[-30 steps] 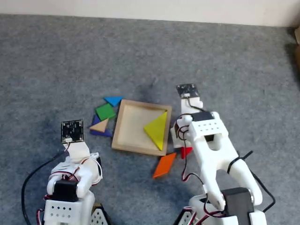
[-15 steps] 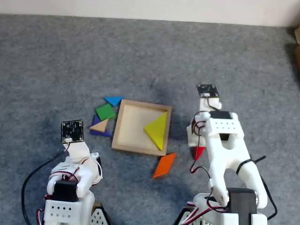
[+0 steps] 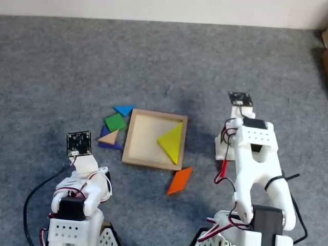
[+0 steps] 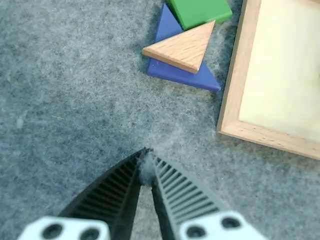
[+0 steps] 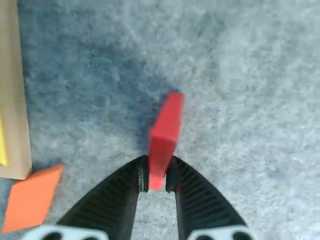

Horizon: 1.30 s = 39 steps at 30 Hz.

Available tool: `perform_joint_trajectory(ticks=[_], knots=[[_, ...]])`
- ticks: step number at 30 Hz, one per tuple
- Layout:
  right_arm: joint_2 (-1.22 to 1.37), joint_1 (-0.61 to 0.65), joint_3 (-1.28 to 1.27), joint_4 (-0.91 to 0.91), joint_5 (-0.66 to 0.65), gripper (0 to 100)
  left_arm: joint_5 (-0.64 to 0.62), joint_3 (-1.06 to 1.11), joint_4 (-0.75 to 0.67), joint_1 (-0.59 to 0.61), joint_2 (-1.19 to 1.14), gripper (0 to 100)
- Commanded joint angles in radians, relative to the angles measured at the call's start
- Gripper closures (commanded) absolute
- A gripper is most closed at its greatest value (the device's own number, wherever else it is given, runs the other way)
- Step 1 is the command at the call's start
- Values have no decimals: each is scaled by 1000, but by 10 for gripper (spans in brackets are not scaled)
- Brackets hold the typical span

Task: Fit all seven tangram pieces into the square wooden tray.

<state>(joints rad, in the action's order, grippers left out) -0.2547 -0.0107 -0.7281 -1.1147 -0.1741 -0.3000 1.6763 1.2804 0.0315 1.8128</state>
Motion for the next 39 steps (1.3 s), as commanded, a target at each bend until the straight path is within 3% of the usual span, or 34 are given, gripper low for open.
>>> perform_joint_trajectory(ticks=[1,5,17,25,35,39], knots=[[-42,-18,62,-2,-31,961,8,19,5,7,4,995],[-47,-19,67,-8,-32,962,8,19,5,7,4,995],[-150,50,142,-8,-249,993,8,19,5,7,4,995],[-177,236,143,13,-331,992,8,19,5,7,4,995],[-171,466,143,136,-330,992,8,19,5,7,4,995],[-113,499,173,156,-327,992,8,19,5,7,4,995]])
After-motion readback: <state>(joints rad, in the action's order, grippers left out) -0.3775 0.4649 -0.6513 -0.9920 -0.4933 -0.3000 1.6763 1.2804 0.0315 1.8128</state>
